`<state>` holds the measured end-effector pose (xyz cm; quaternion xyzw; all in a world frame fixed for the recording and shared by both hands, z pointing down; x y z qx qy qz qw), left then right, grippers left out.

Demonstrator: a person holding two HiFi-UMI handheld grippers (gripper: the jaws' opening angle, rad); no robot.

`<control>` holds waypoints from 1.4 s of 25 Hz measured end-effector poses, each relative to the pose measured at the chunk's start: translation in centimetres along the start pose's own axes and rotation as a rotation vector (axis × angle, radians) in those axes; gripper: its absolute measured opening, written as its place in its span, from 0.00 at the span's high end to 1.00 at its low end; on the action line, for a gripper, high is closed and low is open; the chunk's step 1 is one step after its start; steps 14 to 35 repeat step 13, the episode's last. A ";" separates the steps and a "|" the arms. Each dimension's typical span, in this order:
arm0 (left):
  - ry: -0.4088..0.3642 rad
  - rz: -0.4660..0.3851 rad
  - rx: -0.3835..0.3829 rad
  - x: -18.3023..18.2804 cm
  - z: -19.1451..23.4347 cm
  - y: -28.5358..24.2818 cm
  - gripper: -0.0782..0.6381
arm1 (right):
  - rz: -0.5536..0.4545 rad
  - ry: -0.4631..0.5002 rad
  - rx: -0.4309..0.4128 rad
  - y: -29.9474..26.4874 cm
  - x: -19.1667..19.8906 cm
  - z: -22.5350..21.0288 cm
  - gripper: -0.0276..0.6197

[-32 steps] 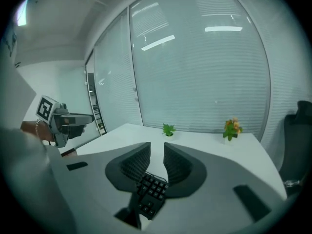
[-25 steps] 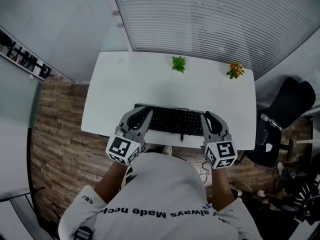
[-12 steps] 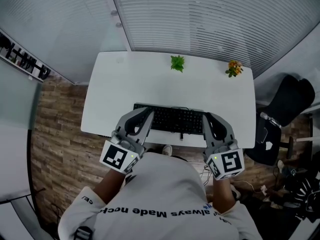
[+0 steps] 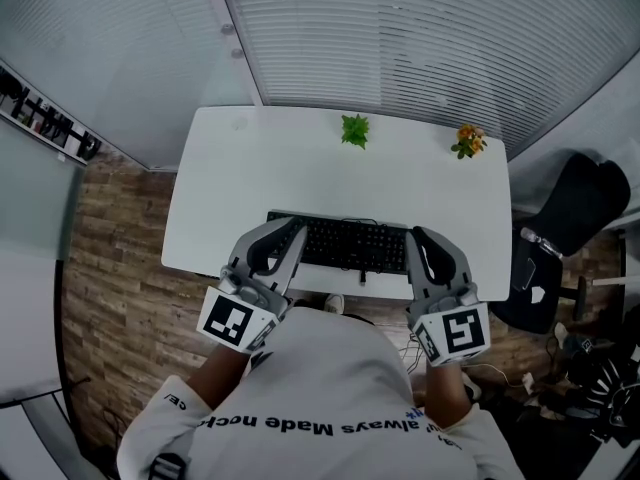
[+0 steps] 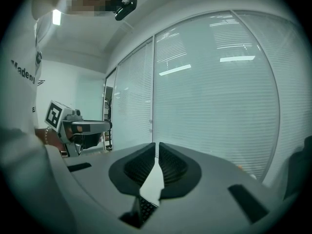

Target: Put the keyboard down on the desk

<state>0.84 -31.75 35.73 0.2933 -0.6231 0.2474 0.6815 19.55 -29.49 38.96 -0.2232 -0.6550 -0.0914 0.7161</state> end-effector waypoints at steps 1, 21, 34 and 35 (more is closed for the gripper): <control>0.003 0.005 0.000 0.1 0.1 -0.1 0.82 | 0.000 0.001 0.000 -0.1 0.0 -0.1 0.91; 0.010 0.030 0.002 0.6 0.1 -1.1 0.82 | -0.006 0.016 0.004 -0.5 -0.6 -0.6 0.91; 0.010 0.030 0.002 0.6 0.1 -1.1 0.82 | -0.006 0.016 0.004 -0.5 -0.6 -0.6 0.91; 0.010 0.030 0.002 0.6 0.1 -1.1 0.82 | -0.006 0.016 0.004 -0.5 -0.6 -0.6 0.91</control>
Point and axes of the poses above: the fingertips, and each gripper's own axes: y backward along the fingers, z to its left, x out of its underside, the point moved 2 cm from there along y, backward along the fingers, and after that the axes turned 1 degree about x, right-handed, at the moved point
